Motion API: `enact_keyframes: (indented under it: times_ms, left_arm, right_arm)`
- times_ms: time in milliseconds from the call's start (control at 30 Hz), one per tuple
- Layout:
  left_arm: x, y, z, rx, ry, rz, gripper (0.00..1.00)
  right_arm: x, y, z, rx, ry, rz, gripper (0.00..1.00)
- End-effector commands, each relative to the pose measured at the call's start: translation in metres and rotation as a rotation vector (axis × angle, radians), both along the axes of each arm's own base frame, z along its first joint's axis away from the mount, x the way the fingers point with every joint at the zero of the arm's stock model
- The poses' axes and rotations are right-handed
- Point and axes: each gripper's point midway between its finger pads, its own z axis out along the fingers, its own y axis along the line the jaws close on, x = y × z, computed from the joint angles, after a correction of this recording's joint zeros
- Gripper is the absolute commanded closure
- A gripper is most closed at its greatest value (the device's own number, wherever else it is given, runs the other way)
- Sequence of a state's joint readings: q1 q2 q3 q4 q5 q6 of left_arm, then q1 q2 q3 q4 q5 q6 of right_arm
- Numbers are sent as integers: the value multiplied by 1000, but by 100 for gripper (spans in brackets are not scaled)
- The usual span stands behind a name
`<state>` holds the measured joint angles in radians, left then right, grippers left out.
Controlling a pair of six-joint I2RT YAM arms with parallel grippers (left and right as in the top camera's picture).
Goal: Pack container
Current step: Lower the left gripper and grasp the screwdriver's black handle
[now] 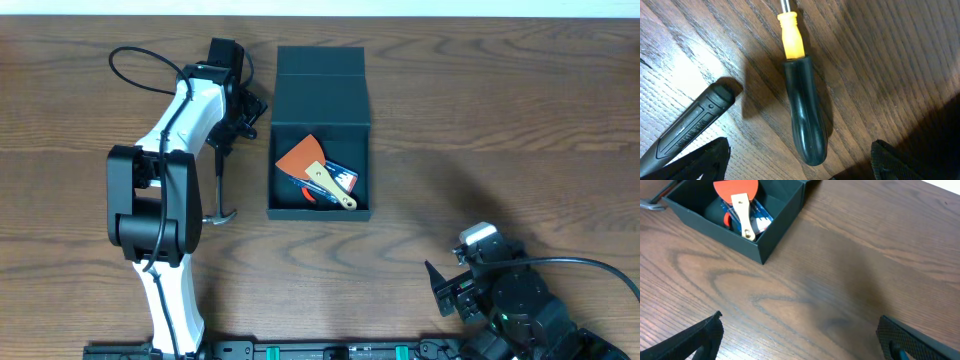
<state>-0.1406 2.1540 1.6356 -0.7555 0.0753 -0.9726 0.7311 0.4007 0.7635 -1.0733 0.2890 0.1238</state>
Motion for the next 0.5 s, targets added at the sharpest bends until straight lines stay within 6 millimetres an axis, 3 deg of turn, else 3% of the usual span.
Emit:
enact_keyframes:
  times_ms: [0, 333, 467]
  left_arm:
    - [1, -1, -10, 2, 23, 5, 11]
    - [-1, -2, -17, 1, 38, 5, 17]
    - [-2, -3, -21, -5, 50, 3, 25]
  right_arm:
    - [2, -3, 2, 8, -7, -25, 1]
    - [2, -3, 2, 8, -7, -25, 1]
    - [2, -3, 2, 8, -7, -25, 1]
